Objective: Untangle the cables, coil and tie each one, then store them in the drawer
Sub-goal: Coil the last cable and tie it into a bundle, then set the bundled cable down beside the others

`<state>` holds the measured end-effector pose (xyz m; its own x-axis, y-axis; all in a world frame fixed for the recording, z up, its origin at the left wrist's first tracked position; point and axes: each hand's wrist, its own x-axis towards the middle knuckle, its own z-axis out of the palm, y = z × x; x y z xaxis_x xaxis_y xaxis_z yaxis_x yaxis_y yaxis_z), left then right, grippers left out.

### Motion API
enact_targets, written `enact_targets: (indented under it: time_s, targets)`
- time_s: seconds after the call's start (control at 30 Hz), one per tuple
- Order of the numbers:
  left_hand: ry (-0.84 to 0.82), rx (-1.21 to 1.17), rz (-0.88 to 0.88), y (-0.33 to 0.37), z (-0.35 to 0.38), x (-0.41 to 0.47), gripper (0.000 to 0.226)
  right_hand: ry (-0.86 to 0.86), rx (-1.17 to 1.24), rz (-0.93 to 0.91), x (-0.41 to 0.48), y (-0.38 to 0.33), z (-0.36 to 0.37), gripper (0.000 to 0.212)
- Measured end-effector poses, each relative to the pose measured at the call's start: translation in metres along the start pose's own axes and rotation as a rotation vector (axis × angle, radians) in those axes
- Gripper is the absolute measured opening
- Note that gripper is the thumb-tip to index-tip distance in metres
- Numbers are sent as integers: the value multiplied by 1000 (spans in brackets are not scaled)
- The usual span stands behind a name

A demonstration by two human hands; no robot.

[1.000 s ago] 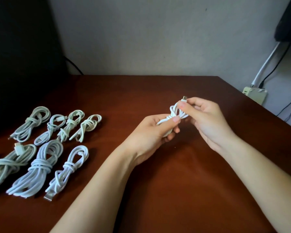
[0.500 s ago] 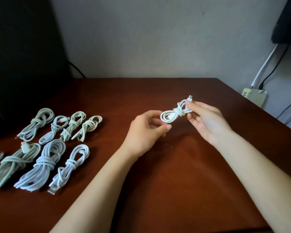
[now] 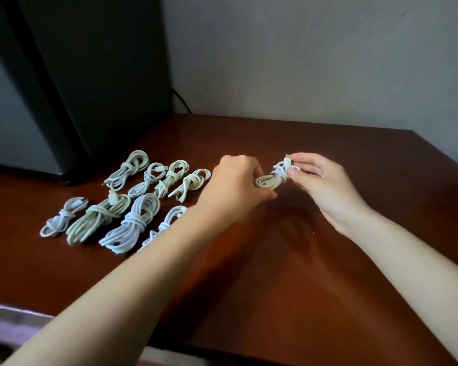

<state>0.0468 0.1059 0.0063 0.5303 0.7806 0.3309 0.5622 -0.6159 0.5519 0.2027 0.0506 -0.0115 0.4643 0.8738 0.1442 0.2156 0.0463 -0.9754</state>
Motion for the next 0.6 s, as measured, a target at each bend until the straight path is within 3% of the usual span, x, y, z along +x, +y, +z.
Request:
enact_targets:
  time_s: [0.17, 0.33, 0.6]
  targets:
    - [-55, 245, -39, -13, -30, -7, 40, -173, -68, 17, 15, -12, 40, 26]
    - [-79, 336, -82, -32, -41, -10, 43, -205, -145, -26, 24, -6, 79, 36]
    - [-82, 360, -107, -52, -36, -12, 37, -230, -616, -230, 18, 5, 100, 41]
